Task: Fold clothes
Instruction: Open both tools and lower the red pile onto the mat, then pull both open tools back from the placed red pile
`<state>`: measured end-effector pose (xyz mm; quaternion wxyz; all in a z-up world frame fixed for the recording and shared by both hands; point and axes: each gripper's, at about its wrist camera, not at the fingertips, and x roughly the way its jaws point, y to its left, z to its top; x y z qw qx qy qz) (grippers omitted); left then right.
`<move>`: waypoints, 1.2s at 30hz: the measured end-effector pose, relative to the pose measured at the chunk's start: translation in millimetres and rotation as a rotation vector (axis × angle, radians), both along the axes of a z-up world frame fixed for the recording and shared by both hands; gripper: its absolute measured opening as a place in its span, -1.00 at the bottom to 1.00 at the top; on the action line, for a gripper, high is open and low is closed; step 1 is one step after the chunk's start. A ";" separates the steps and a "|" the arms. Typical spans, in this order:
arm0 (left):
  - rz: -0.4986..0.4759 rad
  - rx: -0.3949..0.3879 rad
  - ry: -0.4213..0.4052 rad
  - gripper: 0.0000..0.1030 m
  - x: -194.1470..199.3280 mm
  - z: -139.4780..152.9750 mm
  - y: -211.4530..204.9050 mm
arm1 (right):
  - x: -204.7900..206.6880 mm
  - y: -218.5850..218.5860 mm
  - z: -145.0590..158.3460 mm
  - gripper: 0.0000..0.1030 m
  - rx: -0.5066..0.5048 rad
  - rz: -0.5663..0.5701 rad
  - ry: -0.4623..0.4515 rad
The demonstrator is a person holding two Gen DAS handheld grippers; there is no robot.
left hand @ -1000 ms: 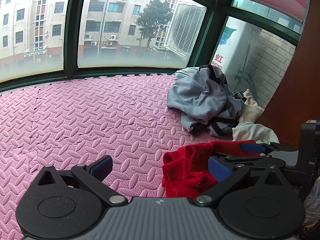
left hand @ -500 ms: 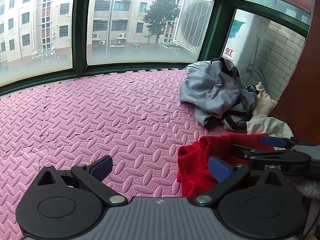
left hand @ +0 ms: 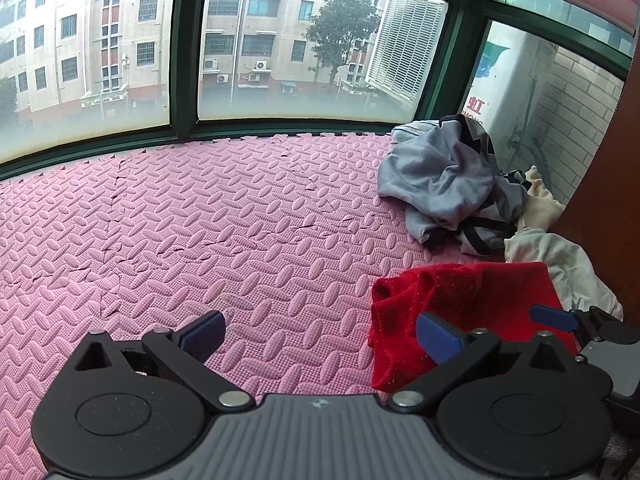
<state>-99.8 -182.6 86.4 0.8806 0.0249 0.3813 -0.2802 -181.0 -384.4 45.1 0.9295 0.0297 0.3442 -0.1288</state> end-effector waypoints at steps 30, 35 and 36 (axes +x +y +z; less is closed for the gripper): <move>-0.035 -0.055 -0.128 1.00 -71.7 17.2 39.9 | -63.0 45.9 20.9 1.00 -0.014 -0.102 -0.026; -0.037 -0.013 -0.106 1.00 -81.4 14.6 39.8 | -72.4 48.3 20.7 1.00 0.007 -0.128 -0.029; -0.036 -0.008 -0.096 1.00 -83.0 13.1 40.1 | -74.4 49.6 20.6 1.00 0.008 -0.129 -0.030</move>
